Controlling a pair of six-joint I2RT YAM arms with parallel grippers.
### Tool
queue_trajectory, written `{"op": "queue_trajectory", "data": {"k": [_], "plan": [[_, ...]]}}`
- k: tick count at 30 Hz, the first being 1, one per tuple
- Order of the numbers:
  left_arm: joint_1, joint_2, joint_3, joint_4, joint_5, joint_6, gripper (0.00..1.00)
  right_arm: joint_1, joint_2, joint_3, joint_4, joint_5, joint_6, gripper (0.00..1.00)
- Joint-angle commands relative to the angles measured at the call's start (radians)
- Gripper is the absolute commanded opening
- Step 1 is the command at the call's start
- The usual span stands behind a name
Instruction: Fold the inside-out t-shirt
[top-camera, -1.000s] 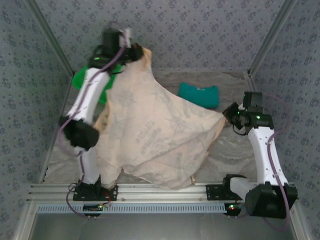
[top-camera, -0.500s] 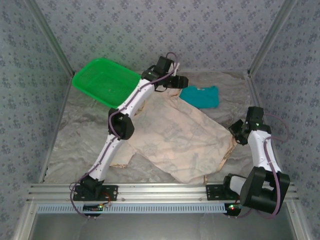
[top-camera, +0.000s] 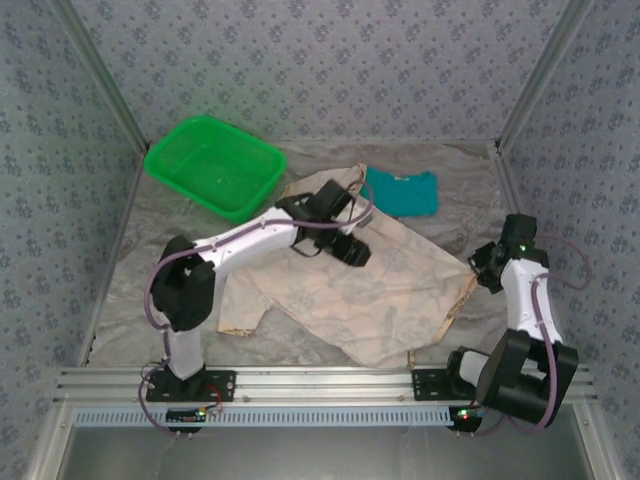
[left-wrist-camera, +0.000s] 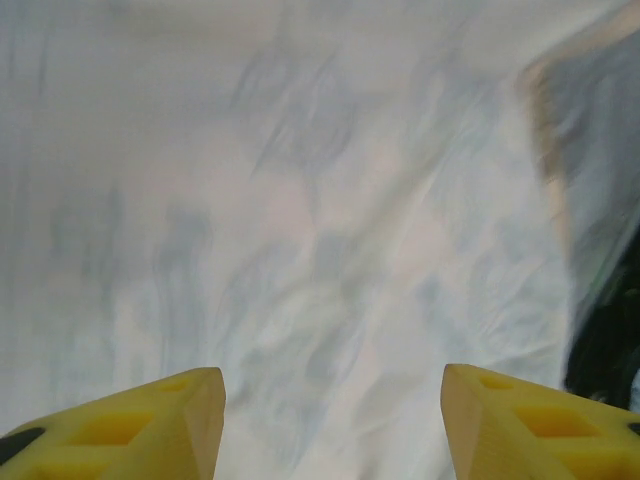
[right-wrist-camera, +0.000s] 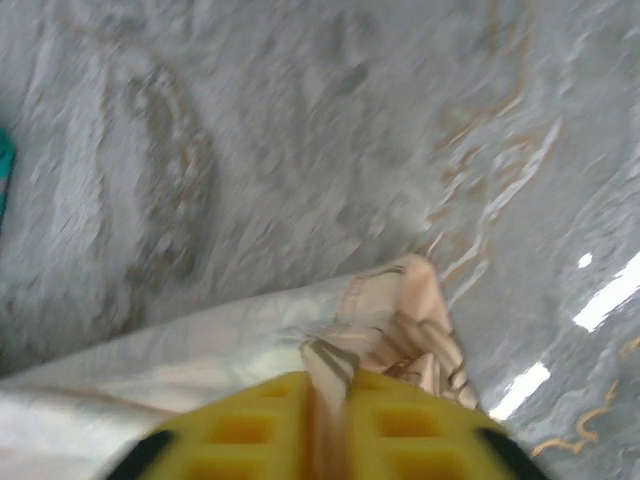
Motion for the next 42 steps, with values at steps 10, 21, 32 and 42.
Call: {"op": "queue_trajectory", "data": {"k": [10,21,32,42], "plan": [[0.353,-0.365,-0.614,0.132,-0.285,-0.401,0.37,0.610,0.337,0.439,0.021,0.025,-0.437,0.47],[0.516,-0.179,-0.575,0.151,-0.297,-0.344,0.16,0.838,0.702,0.534,0.080,-0.029,-0.447,0.41],[0.716,-0.090,-0.454,0.078,-0.456,-0.237,0.04,1.129,0.837,0.556,0.208,-0.088,-0.257,0.40],[0.802,-0.198,-0.354,0.076,-0.308,-0.239,0.31,1.102,0.740,0.597,0.188,-0.083,-0.167,0.47]]}}
